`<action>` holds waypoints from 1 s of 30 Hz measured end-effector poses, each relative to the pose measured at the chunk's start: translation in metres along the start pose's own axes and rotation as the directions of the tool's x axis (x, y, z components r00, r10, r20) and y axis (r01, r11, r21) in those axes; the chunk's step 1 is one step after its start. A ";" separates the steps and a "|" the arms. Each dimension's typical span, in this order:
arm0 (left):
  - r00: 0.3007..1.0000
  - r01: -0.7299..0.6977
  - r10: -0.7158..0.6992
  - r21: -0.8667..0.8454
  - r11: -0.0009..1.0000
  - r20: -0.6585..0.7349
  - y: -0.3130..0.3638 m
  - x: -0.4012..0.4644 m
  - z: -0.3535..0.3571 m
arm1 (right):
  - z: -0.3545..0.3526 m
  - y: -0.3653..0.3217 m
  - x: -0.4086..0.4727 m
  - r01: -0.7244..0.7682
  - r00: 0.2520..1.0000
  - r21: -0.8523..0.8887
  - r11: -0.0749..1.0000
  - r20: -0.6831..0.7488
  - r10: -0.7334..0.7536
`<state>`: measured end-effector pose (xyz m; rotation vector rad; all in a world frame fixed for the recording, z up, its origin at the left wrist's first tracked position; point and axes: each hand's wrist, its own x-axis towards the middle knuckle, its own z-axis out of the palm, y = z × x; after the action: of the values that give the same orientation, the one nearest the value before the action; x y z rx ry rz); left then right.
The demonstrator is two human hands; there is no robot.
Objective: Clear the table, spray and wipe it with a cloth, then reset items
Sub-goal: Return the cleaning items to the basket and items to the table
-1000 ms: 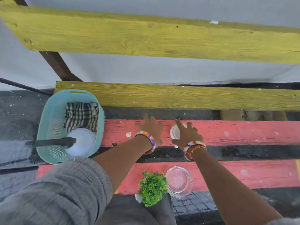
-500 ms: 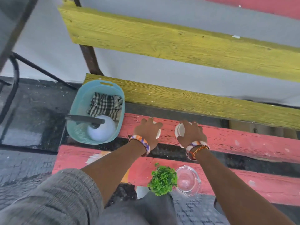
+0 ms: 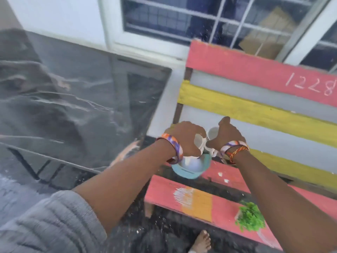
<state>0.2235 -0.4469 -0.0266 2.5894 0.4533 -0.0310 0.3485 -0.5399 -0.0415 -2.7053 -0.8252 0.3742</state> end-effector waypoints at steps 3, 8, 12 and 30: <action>0.995 0.057 -0.057 -0.001 0.998 -0.083 -0.039 -0.041 -0.052 | -0.003 -0.070 -0.020 0.115 0.993 0.029 0.993 -0.014 -0.115; 0.975 0.179 -0.171 0.042 0.983 -0.142 -0.100 -0.078 -0.117 | -0.011 -0.156 -0.034 0.240 0.969 0.070 0.968 0.042 -0.244; 0.964 0.243 -0.228 0.108 0.964 -0.135 -0.144 -0.085 -0.163 | -0.013 -0.204 -0.021 0.285 0.954 0.111 0.952 0.065 -0.293; 0.938 0.295 -0.286 0.021 0.955 -0.196 -0.343 0.015 -0.333 | 0.006 -0.407 0.135 0.265 0.950 0.190 0.945 0.117 -0.290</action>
<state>0.1057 -0.0003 0.0972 2.5617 0.9147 0.1071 0.2511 -0.1375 0.0710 -2.3808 -1.1427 0.5513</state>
